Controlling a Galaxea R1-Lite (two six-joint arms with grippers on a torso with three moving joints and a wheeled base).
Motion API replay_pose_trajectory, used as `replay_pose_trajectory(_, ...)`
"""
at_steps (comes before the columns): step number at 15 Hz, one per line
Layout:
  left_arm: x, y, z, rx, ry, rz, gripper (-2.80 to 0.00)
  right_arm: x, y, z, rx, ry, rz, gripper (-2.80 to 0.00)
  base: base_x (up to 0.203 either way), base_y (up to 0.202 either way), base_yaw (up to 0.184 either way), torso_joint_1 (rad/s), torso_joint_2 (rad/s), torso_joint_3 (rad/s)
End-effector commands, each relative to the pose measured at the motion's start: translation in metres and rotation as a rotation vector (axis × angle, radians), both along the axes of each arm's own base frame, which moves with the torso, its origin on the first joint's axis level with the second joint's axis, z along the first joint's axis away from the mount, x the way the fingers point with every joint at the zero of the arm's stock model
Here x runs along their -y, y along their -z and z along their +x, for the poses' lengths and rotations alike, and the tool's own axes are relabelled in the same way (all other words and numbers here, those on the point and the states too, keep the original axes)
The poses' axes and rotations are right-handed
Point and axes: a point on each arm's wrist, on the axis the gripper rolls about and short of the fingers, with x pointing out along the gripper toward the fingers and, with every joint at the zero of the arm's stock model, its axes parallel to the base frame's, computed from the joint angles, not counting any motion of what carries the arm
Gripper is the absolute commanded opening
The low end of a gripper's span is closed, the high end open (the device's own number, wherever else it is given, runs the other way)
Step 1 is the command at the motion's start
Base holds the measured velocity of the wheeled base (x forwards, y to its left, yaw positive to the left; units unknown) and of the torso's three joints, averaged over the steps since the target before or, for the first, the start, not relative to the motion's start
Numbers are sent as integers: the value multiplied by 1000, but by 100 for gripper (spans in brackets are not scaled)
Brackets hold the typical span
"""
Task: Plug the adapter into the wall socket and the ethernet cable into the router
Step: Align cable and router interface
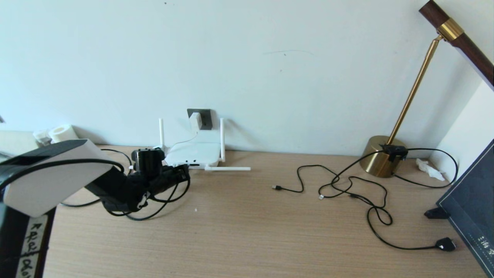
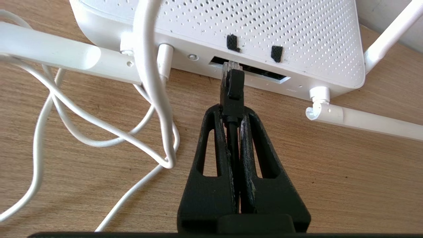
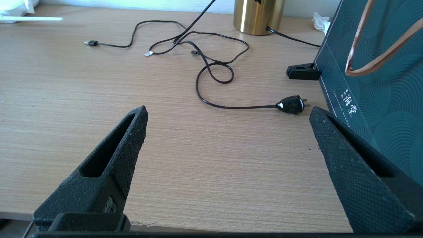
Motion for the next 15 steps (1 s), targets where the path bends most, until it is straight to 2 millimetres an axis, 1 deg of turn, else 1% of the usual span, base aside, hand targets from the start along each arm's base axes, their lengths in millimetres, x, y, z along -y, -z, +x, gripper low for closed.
replay_pose_trajectory(1,0,-3,1,9,2,4,-280,0,0,0,0,1,1,0,0,0,0,0,0,0)
replay_pose_trajectory(11,-2,-2,2,-8,1,10,-280,0,0,0,-1,0,1,0,0,0,0,0,0,0)
replay_pose_trajectory(15,-2,-5,5,0,3,10,-280,0,0,0,0,-1,0,0,0,0,0,0,0,0)
